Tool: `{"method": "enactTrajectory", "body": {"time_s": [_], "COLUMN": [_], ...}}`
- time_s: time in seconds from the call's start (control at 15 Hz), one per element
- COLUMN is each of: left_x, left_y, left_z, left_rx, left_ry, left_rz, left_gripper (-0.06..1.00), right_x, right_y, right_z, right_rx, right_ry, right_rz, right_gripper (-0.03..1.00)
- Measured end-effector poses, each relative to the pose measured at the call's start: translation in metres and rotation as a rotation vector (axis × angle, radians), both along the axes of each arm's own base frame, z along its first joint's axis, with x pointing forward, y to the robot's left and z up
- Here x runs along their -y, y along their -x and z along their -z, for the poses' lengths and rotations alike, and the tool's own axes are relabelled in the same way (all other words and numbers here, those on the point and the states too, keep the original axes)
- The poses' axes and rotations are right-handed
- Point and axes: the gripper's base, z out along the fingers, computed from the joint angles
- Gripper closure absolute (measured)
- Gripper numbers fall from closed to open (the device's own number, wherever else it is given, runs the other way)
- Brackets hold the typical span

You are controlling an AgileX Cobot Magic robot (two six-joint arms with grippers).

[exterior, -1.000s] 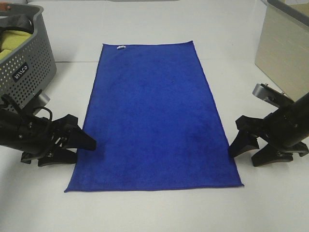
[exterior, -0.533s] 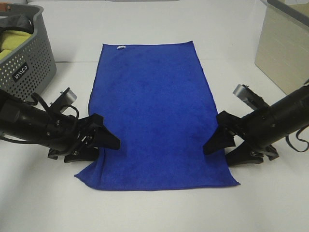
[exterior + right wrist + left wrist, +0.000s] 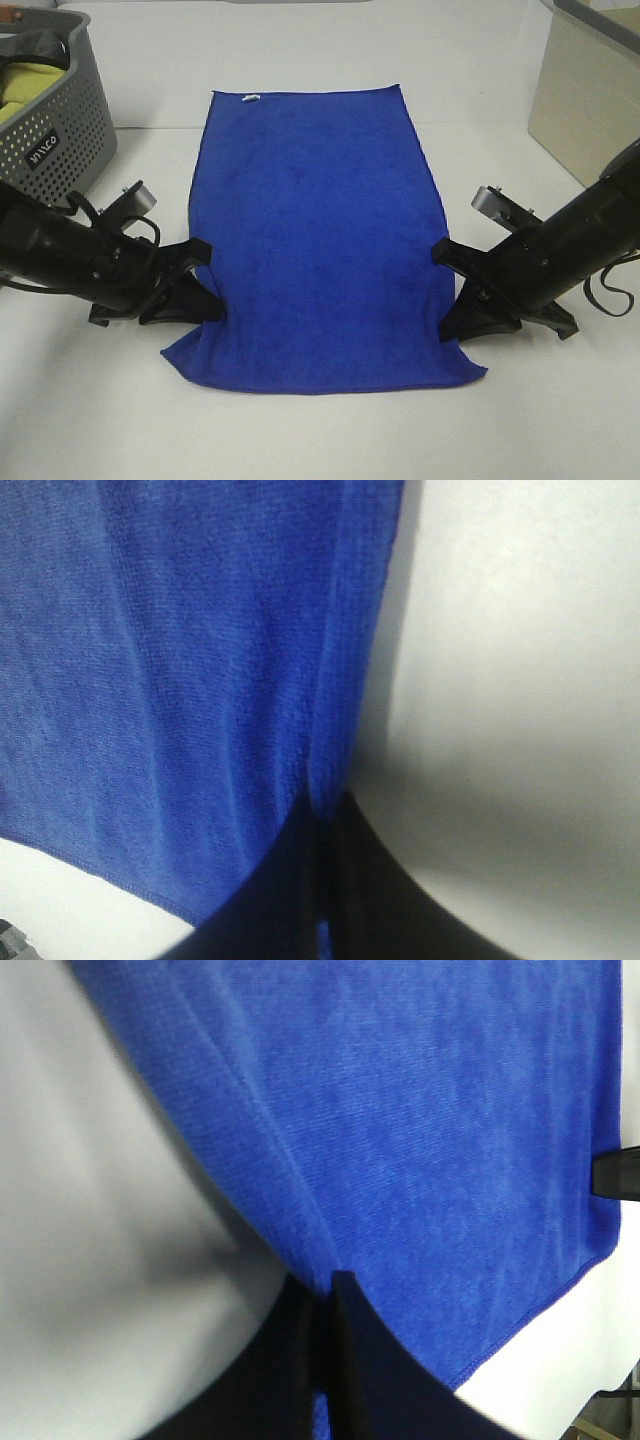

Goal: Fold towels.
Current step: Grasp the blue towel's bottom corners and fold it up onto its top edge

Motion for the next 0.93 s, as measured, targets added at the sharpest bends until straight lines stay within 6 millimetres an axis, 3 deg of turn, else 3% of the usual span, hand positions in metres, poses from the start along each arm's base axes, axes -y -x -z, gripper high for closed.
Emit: {"method": "enactTrajectory", "body": {"time_s": [0.13, 0.27, 0.6, 0.73, 0.93], "left_x": [-0.001, -0.004, -0.019, -0.023, -0.024], "left_y": [0.003, 0.014, 0.079, 0.102, 0.107], "left_z": [-0.014, -0.02, -0.026, -0.031, -0.047], "left_rx": [0.014, -0.016, -0.109, -0.123, -0.058], "left_ry": [-0.011, -0.038, -0.069, -0.061, -0.042], "left_rz": [0.018, 0.043, 0.052, 0.043, 0.03], "left_gripper": [0.93, 0.93, 0.93, 0.93, 0.93], "right_x": [0.001, 0.004, 0.011, 0.013, 0.012], "right_y": [0.003, 0.02, 0.089, 0.108, 0.103], "right_z": [-0.006, -0.011, -0.021, -0.023, -0.041], "right_rx": [0.012, -0.007, -0.077, -0.09, 0.002], "right_ry": [0.011, 0.021, 0.021, 0.023, 0.015], "right_rz": [-0.016, -0.01, 0.004, 0.001, -0.004], "right_gripper": [0.97, 0.97, 0.97, 0.97, 0.97]}}
